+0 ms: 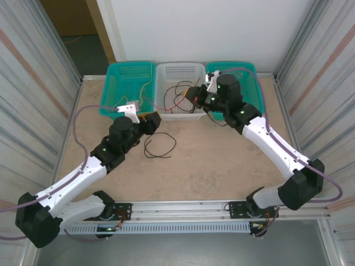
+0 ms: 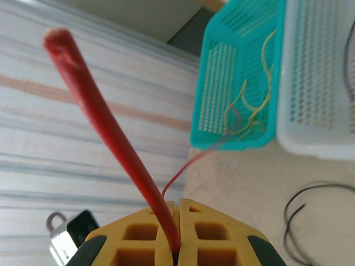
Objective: Untangle the cables
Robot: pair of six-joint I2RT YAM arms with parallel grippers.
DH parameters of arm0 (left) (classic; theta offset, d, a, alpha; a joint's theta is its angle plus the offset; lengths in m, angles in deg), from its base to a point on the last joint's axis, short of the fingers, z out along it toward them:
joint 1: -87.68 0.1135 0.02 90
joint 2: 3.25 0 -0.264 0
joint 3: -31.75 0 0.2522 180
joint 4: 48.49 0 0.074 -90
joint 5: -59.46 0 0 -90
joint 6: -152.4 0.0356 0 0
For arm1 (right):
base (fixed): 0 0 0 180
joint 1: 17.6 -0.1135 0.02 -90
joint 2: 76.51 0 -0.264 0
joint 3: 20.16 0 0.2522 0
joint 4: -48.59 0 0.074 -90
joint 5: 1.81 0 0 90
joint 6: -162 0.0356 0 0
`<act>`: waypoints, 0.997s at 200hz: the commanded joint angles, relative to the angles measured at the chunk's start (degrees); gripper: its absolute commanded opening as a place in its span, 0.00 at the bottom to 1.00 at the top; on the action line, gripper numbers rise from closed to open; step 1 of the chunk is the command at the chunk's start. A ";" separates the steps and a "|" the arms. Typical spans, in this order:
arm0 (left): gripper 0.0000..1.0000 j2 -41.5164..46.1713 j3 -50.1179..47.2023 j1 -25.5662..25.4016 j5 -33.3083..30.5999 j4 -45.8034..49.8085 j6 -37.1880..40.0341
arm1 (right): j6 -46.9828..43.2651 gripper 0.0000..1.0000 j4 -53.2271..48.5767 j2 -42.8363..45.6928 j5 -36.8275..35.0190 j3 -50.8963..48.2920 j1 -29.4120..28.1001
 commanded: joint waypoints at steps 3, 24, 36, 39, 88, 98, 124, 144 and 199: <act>0.73 3.35 3.90 0.84 -1.45 12.23 2.53 | -7.00 0.00 -8.04 2.44 -2.92 4.13 3.24; 0.78 3.86 6.30 1.66 -1.24 19.53 4.48 | -9.13 0.00 -11.34 2.11 -3.20 6.55 7.31; 0.79 3.98 7.27 1.76 -1.13 22.66 5.73 | -10.07 0.00 -12.60 1.94 -3.75 7.63 9.93; 0.80 3.99 7.48 1.75 -1.14 23.45 6.03 | -10.26 0.00 -12.81 1.98 -3.85 7.93 10.62; 0.80 3.08 8.83 3.32 -0.07 33.50 7.79 | -14.51 0.00 -13.80 -1.04 -5.20 13.79 22.26; 0.79 2.49 8.66 3.65 0.70 34.67 7.75 | -15.46 0.00 -14.06 -3.18 -5.11 15.69 24.20; 0.72 -0.13 8.33 4.86 4.17 37.56 6.56 | -17.61 0.00 -14.02 -9.76 -5.19 19.72 27.60; 0.69 -1.83 7.82 5.43 6.34 38.83 5.39 | -19.66 0.07 -12.70 -15.35 -5.86 20.48 29.00; 0.69 -4.46 6.60 6.50 7.25 41.66 4.74 | -17.42 0.60 -7.65 -14.59 -7.17 8.71 31.18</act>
